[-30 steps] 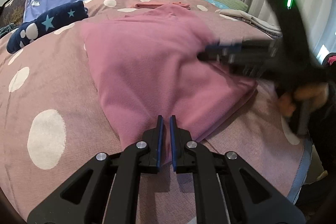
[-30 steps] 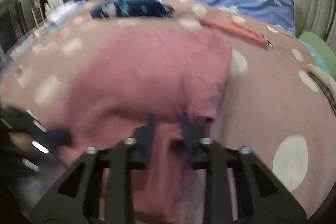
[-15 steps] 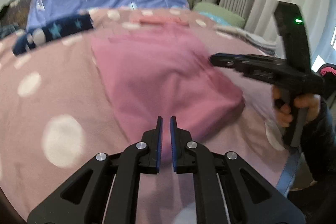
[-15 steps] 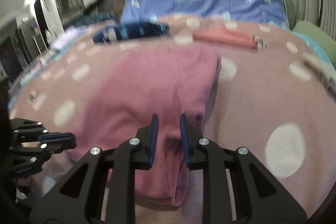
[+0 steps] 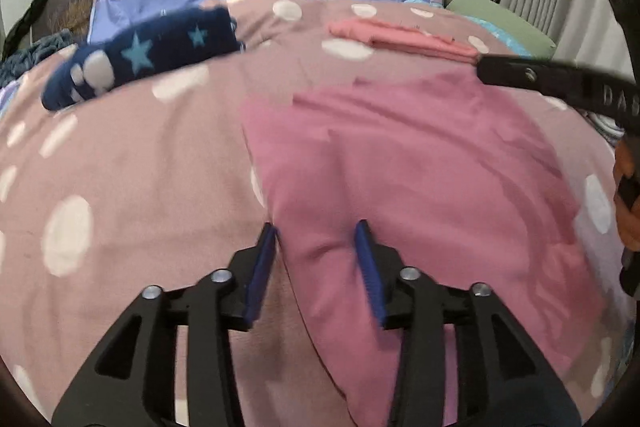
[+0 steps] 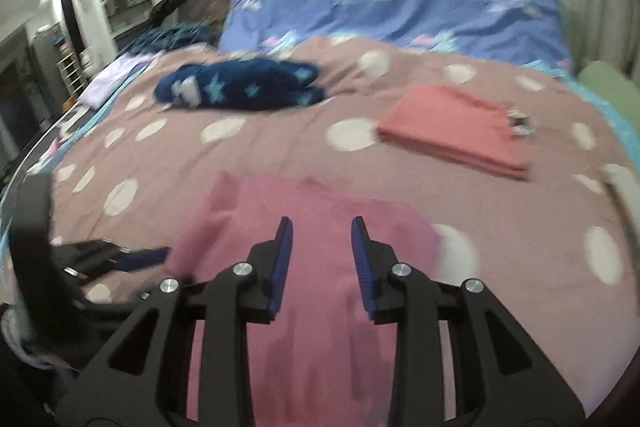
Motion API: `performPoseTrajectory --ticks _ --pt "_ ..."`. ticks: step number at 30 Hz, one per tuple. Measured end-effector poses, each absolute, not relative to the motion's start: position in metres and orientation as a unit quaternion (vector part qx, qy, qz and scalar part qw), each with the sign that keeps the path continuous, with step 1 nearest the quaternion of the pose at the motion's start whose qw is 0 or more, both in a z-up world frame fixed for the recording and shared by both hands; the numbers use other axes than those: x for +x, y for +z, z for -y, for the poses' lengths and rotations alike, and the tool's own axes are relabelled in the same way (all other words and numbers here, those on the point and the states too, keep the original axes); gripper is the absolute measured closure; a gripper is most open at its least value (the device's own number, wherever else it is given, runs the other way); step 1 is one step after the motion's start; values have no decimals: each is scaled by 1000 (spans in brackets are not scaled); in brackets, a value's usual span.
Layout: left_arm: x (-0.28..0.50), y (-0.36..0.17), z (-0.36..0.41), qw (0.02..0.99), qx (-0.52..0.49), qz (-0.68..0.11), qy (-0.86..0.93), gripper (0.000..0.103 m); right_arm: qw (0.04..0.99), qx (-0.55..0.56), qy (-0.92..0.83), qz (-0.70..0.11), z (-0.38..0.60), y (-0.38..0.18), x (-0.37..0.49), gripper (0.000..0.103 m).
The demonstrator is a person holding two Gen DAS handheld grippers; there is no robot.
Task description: Fold small clothes
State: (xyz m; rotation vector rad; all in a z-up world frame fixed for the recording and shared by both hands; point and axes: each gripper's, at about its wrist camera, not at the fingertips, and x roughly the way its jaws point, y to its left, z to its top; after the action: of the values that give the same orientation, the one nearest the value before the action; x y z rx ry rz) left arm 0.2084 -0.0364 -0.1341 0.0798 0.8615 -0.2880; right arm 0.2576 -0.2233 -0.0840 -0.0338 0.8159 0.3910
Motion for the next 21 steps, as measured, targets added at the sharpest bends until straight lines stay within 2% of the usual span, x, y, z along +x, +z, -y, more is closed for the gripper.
performPoseTrajectory --ticks 3,5,10,12,14,19,21 --pt "208 -135 30 898 23 -415 -146 54 874 -40 196 -443 207 -111 277 76" --pt "211 -138 23 894 3 -421 -153 51 878 -63 133 -456 212 -131 290 90" --pt "213 -141 18 891 -21 -423 -164 50 891 11 142 -431 248 -130 286 97" --pt "213 -142 18 890 -27 -423 -167 49 900 14 131 -416 259 -118 267 93" --pt "214 -142 16 889 -33 -423 -170 49 904 34 120 -408 276 -109 252 72" --pt "215 -142 16 889 -38 -423 -173 48 890 84 131 -428 307 -103 223 52" --pt "214 -142 15 888 -44 -424 -174 47 876 109 143 -448 311 -110 216 48"
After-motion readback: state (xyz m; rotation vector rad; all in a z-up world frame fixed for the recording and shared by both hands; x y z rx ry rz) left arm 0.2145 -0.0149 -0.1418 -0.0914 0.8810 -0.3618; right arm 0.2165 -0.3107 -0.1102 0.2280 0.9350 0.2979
